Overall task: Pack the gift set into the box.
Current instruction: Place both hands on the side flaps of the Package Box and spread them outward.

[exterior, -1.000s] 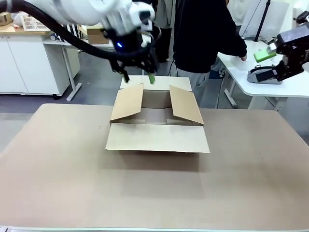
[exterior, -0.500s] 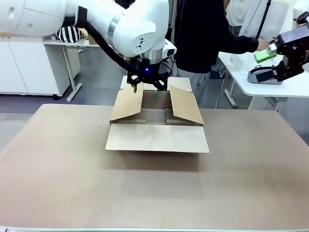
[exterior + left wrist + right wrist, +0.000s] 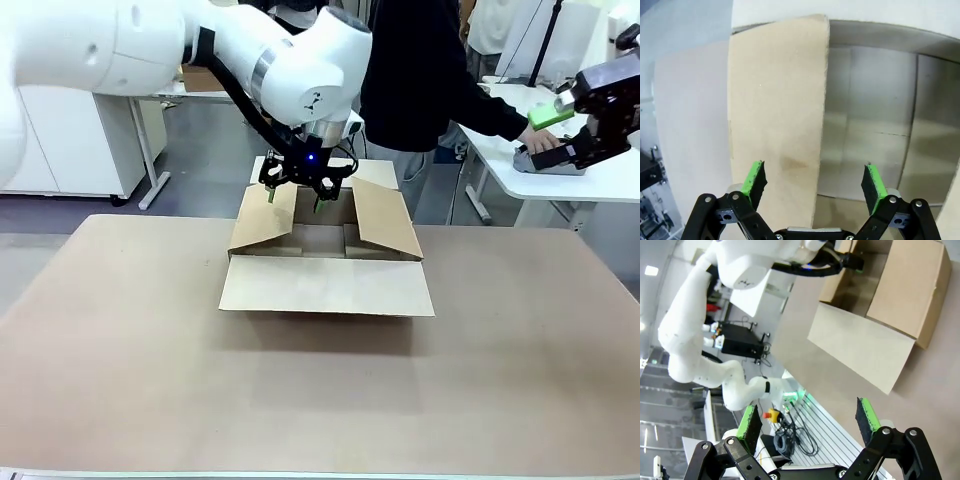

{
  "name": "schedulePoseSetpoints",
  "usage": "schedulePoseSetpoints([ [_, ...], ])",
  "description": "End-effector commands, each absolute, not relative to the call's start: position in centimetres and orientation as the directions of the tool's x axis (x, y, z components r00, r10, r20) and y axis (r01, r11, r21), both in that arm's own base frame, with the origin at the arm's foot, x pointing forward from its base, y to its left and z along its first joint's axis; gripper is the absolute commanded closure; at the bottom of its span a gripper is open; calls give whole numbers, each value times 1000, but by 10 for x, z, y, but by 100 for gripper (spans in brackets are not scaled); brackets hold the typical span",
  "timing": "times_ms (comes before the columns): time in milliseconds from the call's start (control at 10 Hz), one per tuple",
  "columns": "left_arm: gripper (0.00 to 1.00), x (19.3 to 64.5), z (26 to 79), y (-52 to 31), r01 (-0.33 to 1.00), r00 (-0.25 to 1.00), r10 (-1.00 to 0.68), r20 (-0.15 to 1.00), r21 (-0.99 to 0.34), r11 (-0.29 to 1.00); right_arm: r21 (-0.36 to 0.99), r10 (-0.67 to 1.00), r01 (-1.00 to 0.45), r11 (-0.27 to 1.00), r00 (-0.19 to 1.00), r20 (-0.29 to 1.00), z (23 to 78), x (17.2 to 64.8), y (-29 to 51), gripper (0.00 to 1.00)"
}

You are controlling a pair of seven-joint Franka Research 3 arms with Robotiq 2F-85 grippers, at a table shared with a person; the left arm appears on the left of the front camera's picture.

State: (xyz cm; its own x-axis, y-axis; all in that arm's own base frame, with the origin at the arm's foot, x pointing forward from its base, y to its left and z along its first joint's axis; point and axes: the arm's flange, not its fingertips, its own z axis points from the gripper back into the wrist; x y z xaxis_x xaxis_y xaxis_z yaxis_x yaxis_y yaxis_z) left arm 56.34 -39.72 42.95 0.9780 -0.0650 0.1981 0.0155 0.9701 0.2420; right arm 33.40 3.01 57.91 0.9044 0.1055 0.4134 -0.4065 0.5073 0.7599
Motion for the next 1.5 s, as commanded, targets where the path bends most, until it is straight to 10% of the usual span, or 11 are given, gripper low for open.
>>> schedulePoseSetpoints([
  [0, 0, 564, 433, -397, -26, 975, -43, 217, 305, 952, 758, 111, -433, 487, 892, 438, 579, 336, 31, 0],
  [1400, 0, 548, 479, -317, -138, 964, 22, 266, 425, 895, 758, 111, -433, 487, 892, 438, 579, 336, 31, 0],
])
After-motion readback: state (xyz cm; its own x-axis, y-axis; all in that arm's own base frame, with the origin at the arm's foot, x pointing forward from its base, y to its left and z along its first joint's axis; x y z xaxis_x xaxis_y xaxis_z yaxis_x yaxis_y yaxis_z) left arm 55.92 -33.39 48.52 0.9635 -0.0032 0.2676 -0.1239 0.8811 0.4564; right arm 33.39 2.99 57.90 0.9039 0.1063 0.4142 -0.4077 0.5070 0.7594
